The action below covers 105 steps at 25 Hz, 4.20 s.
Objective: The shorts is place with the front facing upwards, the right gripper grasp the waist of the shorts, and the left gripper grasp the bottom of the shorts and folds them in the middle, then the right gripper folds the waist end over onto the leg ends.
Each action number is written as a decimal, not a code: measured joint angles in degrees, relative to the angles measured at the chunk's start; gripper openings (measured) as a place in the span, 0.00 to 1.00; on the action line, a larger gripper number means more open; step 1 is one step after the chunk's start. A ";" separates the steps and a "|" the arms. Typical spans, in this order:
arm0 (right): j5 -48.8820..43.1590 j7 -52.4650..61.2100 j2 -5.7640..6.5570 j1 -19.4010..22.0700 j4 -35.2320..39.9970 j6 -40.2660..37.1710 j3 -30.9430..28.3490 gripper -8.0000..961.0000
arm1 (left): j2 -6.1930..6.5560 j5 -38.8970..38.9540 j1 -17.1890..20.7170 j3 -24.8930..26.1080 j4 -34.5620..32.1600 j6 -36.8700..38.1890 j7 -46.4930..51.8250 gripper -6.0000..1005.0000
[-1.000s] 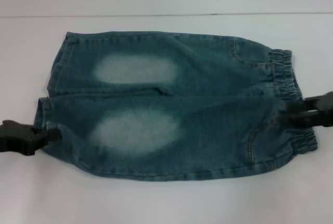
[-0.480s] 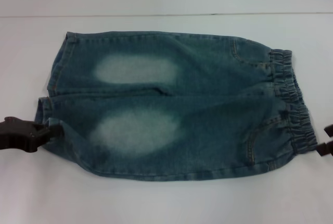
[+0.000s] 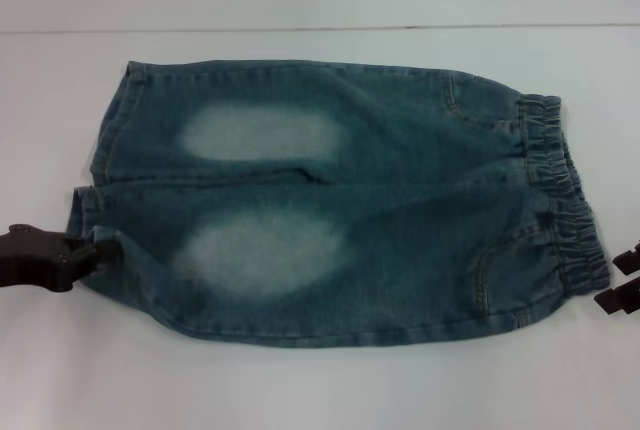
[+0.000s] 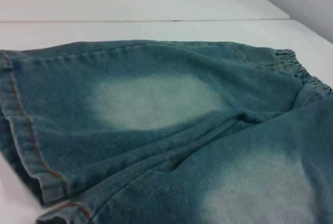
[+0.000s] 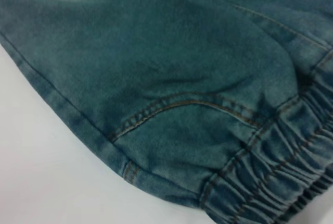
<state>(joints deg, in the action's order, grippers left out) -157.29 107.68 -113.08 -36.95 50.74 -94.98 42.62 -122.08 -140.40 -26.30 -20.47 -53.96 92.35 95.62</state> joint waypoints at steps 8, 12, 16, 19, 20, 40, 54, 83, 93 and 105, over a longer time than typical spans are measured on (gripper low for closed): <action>-0.06 -0.07 -0.71 -0.34 -0.09 0.21 0.76 0.78 | -0.24 -0.04 -0.30 -0.24 0.00 -0.62 0.00 0.02; 0.15 -0.07 -1.07 -0.71 -0.28 0.63 0.78 0.78 | -0.26 -0.05 -0.34 -0.18 0.27 -0.62 0.01 0.02; 0.24 0.14 -1.16 -1.40 -0.91 1.34 0.65 0.78 | -0.12 -0.05 -0.41 -0.10 0.69 -0.71 0.01 0.02; 1.13 -0.03 -1.17 -1.55 -0.94 1.23 0.27 0.78 | -0.16 -0.05 -0.31 -0.09 0.70 -1.01 0.01 0.02; 1.59 -0.09 -1.11 -1.55 -0.94 1.16 0.21 0.78 | -0.16 -0.05 -0.31 -0.09 0.70 -1.01 0.01 0.02; 2.73 -1.09 -0.65 -1.10 -2.36 1.29 -0.79 0.16 | -0.02 -0.05 -0.42 -0.36 0.70 -0.93 -0.27 0.02; 5.74 1.65 2.06 -1.07 -7.34 2.17 -14.32 0.05 | 0.86 1.93 -1.60 -0.02 0.80 -7.17 3.88 0.02; 35.70 -7.94 1.64 0.28 -25.65 29.32 -19.72 0.10 | 1.00 11.67 -10.96 -0.83 12.15 -33.49 2.83 0.02; 40.11 -20.64 -1.62 -1.31 -28.37 39.16 -20.08 0.11 | -0.56 17.39 -12.86 -3.42 15.04 -44.84 -1.43 0.02; 47.86 -25.69 -2.68 -0.66 -29.21 42.04 -20.42 0.13 | -0.89 23.44 -14.03 -3.79 16.46 -49.39 -4.37 0.02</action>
<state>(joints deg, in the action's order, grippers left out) -109.43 82.00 -115.76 -37.61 21.53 -52.94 22.20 -122.97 -116.95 -40.33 -24.26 -37.50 42.96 91.25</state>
